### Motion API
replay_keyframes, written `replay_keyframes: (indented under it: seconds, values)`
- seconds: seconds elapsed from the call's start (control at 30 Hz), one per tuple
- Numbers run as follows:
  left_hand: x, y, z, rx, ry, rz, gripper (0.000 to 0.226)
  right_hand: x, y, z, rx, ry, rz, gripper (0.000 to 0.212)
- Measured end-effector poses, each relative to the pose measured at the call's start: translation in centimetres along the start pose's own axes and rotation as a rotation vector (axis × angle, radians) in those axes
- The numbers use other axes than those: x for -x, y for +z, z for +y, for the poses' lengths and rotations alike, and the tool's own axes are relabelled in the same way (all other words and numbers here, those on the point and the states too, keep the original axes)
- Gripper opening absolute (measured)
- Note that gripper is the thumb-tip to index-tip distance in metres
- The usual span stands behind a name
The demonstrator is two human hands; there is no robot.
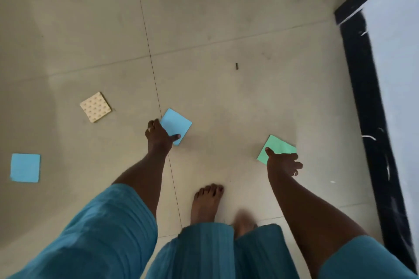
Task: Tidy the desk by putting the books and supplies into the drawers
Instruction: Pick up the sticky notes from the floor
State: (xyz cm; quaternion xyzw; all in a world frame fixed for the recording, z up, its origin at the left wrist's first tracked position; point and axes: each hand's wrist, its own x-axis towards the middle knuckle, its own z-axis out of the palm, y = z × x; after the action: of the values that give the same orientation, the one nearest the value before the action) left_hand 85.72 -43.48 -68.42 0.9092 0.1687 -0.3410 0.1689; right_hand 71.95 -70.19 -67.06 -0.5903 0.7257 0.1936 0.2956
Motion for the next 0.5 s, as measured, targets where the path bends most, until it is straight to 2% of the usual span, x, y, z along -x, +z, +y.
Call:
replay_keyframes:
  seconds: [0.1,0.2,0.27,0.33,0.4,0.5]
  values:
    - [-2.1,2.0,-0.5,-0.035,0.000,0.003,0.110,-2.1,1.5,0.6,-0.038,0.073,0.001,0.084]
    - [-2.7,2.7,-0.5,-0.069,-0.087,0.056,0.105,-3.3,2.4,1.0,-0.095,0.096,-0.017,0.083]
    - [-3.0,2.7,-0.1,0.012,-0.171,0.070,0.098,-4.0,2.6,1.3,-0.006,0.115,-0.038,0.084]
    - [-3.2,2.5,0.2,0.016,-0.186,0.087,0.085,-4.4,2.3,1.5,0.076,0.106,-0.074,0.084]
    - [-3.4,2.3,0.3,-0.001,-0.191,0.113,0.063,-4.8,2.1,1.8,0.037,0.129,-0.099,0.078]
    - [-2.4,2.1,1.0,0.098,-0.222,0.138,0.038,-4.5,0.9,2.3,-0.084,0.137,-0.151,0.057]
